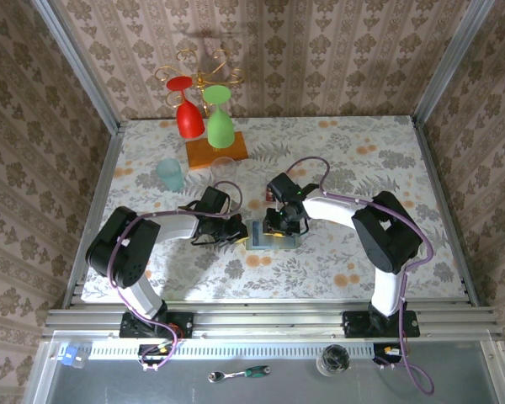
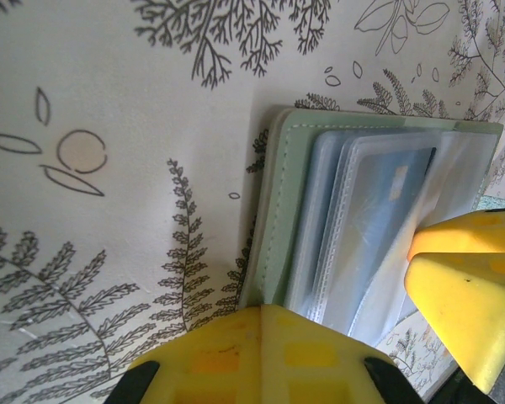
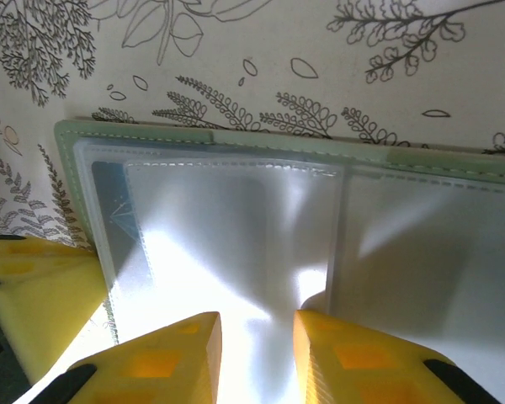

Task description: Take the credit cards out of the card holder

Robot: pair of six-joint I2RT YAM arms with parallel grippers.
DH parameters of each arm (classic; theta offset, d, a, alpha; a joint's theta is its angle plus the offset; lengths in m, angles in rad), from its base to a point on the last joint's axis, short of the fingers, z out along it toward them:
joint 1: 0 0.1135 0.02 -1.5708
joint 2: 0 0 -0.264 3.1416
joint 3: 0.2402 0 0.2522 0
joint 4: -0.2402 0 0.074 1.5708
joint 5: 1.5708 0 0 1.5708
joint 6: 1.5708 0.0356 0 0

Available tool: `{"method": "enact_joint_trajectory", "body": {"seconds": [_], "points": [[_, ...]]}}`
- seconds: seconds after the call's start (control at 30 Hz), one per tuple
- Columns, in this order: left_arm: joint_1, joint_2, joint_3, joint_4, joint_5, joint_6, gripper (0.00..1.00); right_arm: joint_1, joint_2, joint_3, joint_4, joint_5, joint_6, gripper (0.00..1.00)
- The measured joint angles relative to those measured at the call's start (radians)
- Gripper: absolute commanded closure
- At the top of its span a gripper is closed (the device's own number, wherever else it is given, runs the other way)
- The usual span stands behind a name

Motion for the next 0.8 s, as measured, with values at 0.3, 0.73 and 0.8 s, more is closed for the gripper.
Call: {"method": "enact_joint_trajectory", "body": {"seconds": [0.3,0.73,0.8], "points": [[0.0,-0.002,0.003,-0.005,-0.002,0.0,0.97,-0.014,-0.006,-0.035,0.039,-0.018,0.001,0.75],[-0.021,-0.053,0.06,-0.042,-0.005,0.001,0.85,-0.048,-0.02,-0.092,0.115,-0.089,0.023,0.8],[-0.035,-0.052,0.076,-0.042,-0.002,0.001,0.85,-0.054,-0.023,-0.101,0.129,-0.1,0.025,0.8]]}}
